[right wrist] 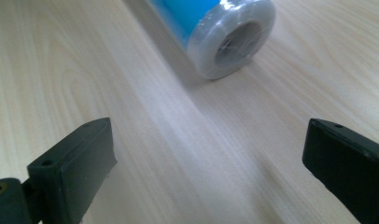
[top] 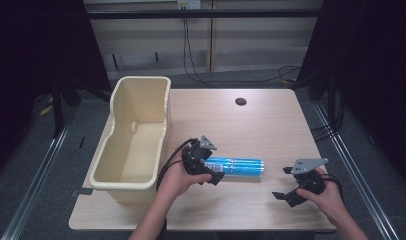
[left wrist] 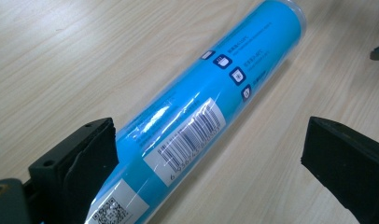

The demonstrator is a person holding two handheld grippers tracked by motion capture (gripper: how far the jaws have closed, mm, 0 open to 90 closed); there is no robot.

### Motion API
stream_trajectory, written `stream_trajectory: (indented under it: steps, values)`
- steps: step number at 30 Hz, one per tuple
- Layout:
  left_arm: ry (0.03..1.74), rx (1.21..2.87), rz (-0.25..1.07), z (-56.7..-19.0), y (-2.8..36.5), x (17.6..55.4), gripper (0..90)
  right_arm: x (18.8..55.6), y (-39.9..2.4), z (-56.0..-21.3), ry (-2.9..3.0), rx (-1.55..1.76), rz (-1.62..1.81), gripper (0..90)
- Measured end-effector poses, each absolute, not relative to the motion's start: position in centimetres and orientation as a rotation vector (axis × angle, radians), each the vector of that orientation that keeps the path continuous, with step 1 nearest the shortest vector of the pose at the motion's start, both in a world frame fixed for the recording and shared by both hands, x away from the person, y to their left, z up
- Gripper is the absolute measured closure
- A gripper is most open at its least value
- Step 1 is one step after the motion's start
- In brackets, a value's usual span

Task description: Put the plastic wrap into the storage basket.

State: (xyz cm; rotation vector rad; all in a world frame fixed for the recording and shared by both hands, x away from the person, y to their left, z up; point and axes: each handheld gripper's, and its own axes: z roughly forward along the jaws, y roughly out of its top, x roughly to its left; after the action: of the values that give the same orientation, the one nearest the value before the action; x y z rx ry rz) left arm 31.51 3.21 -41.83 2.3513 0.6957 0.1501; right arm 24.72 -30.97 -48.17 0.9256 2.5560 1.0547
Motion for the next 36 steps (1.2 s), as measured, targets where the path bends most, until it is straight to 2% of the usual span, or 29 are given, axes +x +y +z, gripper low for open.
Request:
stream_trajectory:
  steps: [8,17,19,24,31,36]
  values:
    - [0.656,2.416,0.105,-42.1,2.2,33.2,1.0,24.4,-31.4,-47.9,2.576,0.899,1.06,2.0]
    - [0.513,2.623,0.096,-43.5,0.1,34.7,1.1,24.4,-31.8,-47.7,2.561,0.882,1.086,2.0]
    - [0.465,2.644,0.083,-43.9,-0.1,35.0,2.3,24.4,-32.0,-47.6,2.558,0.882,1.097,2.0]
    - [0.478,2.644,0.063,-45.1,-0.5,35.2,3.3,24.4,-32.1,-47.6,2.554,0.88,1.108,2.0]
    - [0.472,2.68,0.054,-46.3,-0.3,35.7,11.3,24.5,-32.3,-47.4,2.538,0.89,1.123,2.0]
    - [0.396,2.717,0.063,-46.3,-0.4,35.8,14.8,24.6,-32.3,-47.4,2.534,0.888,1.134,2.0]
